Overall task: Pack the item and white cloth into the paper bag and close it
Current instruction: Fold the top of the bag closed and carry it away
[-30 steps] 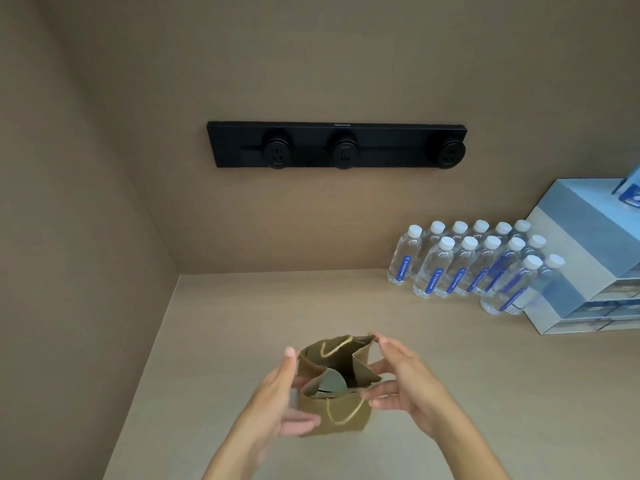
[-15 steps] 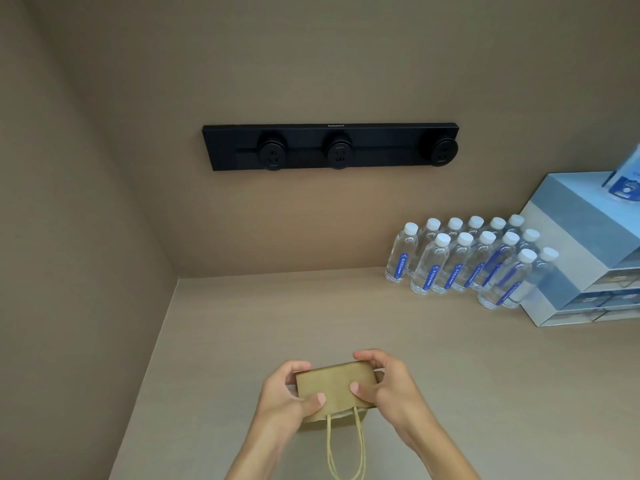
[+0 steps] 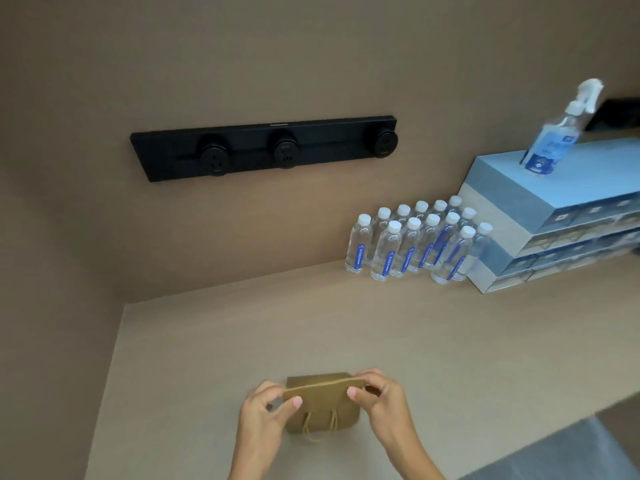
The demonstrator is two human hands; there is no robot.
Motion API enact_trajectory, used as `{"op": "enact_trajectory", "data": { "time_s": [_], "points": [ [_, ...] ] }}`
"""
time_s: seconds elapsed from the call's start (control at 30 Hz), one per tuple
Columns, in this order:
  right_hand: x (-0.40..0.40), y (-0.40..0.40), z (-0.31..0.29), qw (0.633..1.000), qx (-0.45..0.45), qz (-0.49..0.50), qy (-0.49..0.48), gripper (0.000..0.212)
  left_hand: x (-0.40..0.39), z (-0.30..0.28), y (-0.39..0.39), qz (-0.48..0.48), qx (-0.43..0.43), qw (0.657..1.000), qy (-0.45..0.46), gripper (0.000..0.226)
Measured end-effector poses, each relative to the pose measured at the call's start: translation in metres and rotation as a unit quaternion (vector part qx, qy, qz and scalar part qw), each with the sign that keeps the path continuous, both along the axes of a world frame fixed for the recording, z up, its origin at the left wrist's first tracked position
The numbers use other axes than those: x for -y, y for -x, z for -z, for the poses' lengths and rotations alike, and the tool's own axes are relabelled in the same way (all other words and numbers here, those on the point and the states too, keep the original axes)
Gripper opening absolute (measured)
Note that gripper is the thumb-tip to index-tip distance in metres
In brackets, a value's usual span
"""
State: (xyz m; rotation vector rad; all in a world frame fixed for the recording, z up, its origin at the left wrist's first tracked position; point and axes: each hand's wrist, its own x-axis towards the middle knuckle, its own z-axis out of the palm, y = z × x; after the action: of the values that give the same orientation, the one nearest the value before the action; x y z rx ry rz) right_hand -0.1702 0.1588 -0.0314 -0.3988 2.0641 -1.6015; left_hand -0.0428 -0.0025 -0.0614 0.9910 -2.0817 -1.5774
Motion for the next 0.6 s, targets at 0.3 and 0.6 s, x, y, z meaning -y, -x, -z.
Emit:
{"op": "enact_trajectory", "data": {
  "time_s": [0.3,0.6],
  "points": [
    [-0.158,0.009,-0.027,0.987,-0.068,0.136,0.052,0.038,-0.106,-0.045,0.072,0.204,-0.042,0.978,0.0,0.033],
    [-0.387,0.031,-0.043,0.926,-0.12,0.354,0.047,0.039,-0.321,-0.072,0.192,0.427,-0.075,0.901,-0.015,0.021]
  ]
}}
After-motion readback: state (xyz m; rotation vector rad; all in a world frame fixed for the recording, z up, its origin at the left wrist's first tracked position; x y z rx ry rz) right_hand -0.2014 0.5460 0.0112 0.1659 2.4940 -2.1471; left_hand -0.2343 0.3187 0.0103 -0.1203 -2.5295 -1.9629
